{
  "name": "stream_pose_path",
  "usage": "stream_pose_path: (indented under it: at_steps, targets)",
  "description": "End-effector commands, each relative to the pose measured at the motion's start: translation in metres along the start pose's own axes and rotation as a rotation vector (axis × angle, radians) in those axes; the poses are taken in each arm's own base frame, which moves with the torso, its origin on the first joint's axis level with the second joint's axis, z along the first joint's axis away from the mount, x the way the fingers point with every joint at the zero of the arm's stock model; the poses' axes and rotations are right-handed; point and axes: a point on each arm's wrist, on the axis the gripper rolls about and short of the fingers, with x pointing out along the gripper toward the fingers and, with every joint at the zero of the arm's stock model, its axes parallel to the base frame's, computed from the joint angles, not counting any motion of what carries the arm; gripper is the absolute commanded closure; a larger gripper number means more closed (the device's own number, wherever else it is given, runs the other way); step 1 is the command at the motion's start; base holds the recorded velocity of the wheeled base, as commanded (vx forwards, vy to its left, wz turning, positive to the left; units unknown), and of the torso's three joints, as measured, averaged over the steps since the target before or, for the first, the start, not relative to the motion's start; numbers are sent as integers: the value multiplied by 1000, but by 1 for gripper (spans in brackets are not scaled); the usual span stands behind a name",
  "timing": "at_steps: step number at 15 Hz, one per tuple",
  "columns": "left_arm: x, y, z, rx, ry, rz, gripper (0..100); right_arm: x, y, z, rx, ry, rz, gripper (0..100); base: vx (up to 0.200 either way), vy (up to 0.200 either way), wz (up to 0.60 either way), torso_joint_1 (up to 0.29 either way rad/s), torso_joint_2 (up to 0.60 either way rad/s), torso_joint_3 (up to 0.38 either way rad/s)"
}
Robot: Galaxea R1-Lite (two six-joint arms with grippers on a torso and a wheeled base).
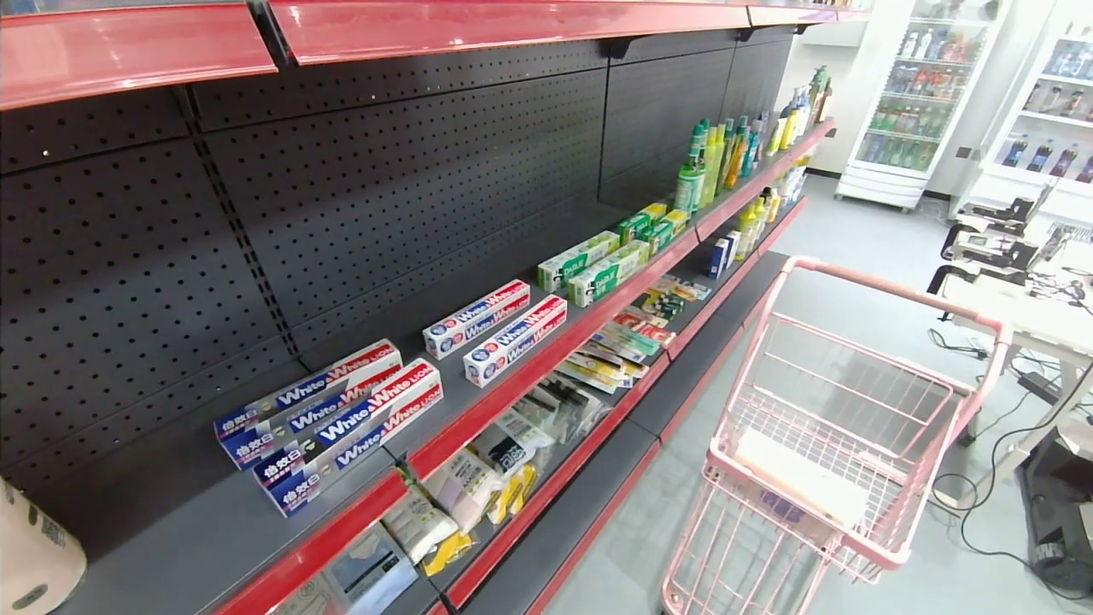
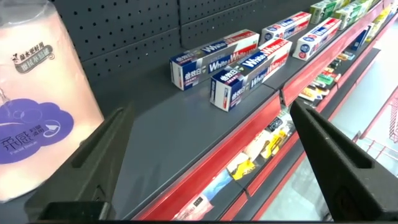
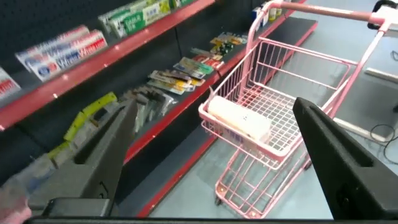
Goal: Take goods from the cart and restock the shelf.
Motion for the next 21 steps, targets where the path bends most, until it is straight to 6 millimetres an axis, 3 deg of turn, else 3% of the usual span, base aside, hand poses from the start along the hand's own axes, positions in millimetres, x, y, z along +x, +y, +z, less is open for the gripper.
stream_pose_path:
  at_steps: [1,3,6,8,9,10,13,16,18,21]
  targets:
    - [0,0,0,0,0,0,0,118,12,111,71,253,-34,0,0,0,0,0,0,0]
    - [0,0,0,0,0,0,0,194,-21,94,-77,474,-80,0,0,0,0,0,0,0]
    - [0,0,0,0,0,0,0,275,-72,43,-215,726,48,0,0,0,0,0,0,0]
    - [0,0,0,0,0,2,0,326,-91,-2,-333,845,160,0,0,0,0,0,0,0]
    - [0,0,0,0,0,0,0,335,-94,-12,-359,867,186,0,0,0,0,0,0,0]
    - [0,0,0,0,0,2,0,360,-94,-39,-412,898,292,0,0,0,0,0,0,0]
    - [0,0,0,0,0,0,0,391,-88,-85,-492,948,426,0,0,0,0,0,0,0]
    - [0,0,0,0,0,0,0,403,-71,-114,-528,996,492,0,0,0,0,0,0,0]
    - [0,0,0,0,0,0,0,415,-63,-123,-607,995,512,0,0,0,0,0,0,0]
    - [0,0,0,0,0,0,0,425,-71,-123,-739,995,476,0,0,0,0,0,0,0]
